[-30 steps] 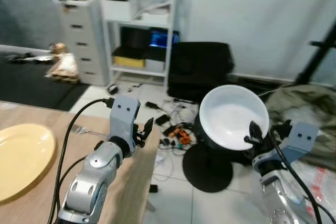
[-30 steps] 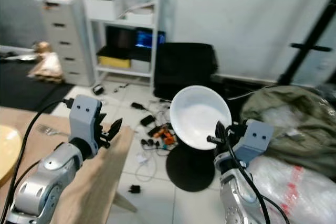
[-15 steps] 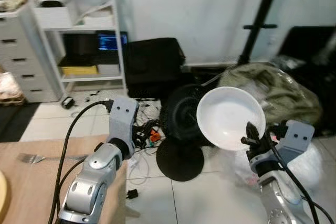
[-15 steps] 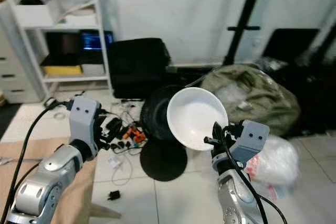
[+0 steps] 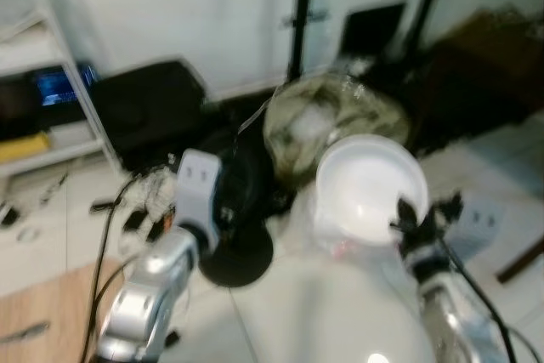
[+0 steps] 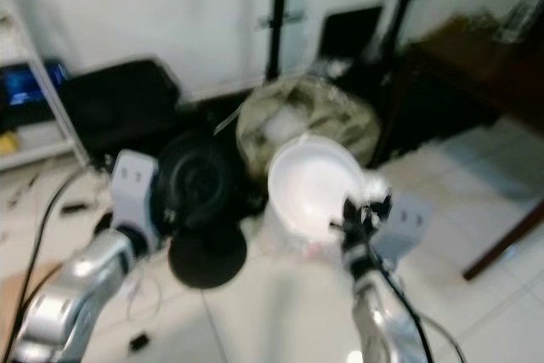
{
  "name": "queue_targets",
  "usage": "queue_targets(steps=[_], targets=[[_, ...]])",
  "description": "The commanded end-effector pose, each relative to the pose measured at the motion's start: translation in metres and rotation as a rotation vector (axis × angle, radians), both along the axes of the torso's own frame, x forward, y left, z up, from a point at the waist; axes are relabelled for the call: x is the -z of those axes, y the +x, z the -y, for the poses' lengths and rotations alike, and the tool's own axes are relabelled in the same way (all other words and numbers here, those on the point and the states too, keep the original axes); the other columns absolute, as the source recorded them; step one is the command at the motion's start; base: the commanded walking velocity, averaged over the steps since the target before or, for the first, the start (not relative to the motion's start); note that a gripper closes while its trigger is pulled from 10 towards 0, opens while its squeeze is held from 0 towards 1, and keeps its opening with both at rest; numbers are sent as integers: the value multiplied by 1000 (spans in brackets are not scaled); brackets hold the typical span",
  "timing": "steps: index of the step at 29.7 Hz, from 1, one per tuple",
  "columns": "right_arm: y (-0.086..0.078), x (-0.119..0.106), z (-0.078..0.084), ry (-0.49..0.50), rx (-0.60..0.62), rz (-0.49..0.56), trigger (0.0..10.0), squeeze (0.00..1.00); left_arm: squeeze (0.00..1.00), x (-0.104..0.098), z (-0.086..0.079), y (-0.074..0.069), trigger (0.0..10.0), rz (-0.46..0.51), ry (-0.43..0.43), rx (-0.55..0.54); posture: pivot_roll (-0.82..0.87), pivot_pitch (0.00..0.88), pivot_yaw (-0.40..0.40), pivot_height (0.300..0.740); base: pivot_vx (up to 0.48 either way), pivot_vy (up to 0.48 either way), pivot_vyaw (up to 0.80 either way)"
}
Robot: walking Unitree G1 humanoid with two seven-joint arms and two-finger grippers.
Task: Setting the table
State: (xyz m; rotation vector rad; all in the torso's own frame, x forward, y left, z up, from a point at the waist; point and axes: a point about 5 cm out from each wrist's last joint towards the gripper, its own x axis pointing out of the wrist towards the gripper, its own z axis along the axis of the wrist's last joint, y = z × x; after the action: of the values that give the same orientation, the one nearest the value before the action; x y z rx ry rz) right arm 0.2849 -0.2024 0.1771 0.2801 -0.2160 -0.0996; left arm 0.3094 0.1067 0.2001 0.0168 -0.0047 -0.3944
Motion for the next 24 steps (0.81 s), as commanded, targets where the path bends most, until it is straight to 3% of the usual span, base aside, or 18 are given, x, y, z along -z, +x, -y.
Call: queue_targets(steps=[1,24], targets=[[-3,6,-2,8,-4,-17,10000,0,0,5,-4,-1,10000,-20,7,-10,-13,100,93,740,0,0,-800],[-3,5,-2,7,-1,-17,10000,0,0,5,-1,-3,10000,-24,-5,26,-18,104,94,740,0,0,-800]])
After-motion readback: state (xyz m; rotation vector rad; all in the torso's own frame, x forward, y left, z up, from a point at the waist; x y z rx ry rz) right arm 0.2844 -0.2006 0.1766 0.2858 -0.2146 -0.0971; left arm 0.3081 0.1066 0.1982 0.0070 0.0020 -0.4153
